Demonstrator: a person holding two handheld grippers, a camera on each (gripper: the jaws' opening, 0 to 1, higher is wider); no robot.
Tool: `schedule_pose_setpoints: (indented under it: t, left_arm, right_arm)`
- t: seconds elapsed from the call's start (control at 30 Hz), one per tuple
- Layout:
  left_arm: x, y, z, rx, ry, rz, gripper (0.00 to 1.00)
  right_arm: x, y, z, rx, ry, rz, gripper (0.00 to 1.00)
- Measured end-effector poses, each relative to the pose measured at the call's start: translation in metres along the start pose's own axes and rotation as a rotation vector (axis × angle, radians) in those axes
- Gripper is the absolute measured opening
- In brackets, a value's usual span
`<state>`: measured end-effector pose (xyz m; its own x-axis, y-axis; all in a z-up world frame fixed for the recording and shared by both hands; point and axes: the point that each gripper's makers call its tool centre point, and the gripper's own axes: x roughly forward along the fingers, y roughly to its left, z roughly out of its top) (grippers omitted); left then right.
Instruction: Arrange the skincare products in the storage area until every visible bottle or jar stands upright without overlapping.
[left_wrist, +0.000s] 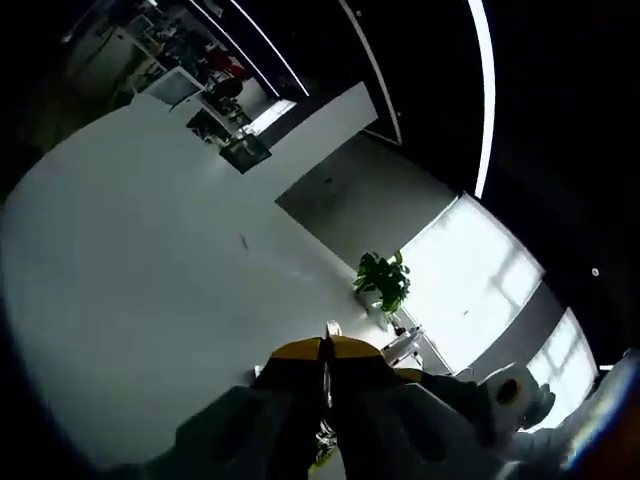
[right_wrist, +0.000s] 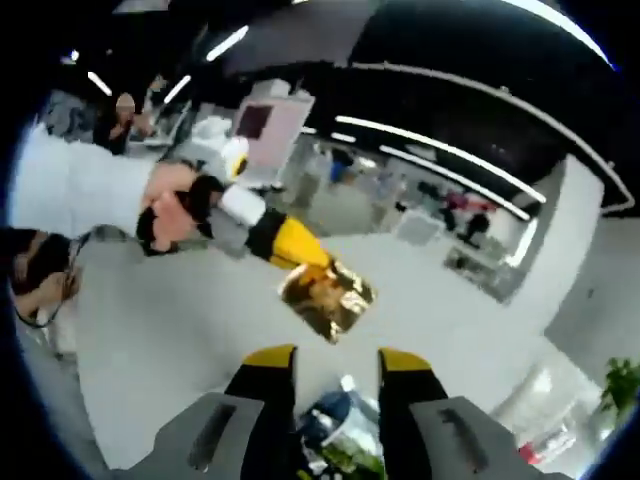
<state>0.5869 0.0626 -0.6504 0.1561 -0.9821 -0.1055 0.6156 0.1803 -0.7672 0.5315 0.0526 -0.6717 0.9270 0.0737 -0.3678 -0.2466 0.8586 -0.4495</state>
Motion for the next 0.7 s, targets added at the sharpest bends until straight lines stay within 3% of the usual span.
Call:
schedule_pose_setpoints:
  t: [0.17, 0.3, 0.43, 0.53, 0.7]
  left_arm:
    - [0.003, -0.005, -0.002, -0.033, 0.019, 0.012, 0.0]
    - [0.002, -0.008, -0.008, -0.051, 0.04, 0.015, 0.0]
    - [0.001, -0.009, -0.011, -0.059, 0.05, 0.015, 0.0]
    - [0.002, -0.002, -0.007, -0.078, 0.058, 0.014, 0.0]
    - [0.002, 0.014, -0.014, -0.089, 0.097, 0.046, 0.0]
  right_arm:
    - [0.007, 0.002, 0.0, -0.202, 0.02, -0.024, 0.28]
    - [0.011, 0.0, 0.008, -0.381, 0.01, -0.037, 0.22]
    - [0.018, 0.008, 0.002, -0.502, 0.03, -0.004, 0.26]
    - [0.02, 0.01, 0.001, -0.624, 0.038, -0.003, 0.21]
    - [0.025, 0.015, 0.001, -0.682, 0.035, 0.013, 0.16]
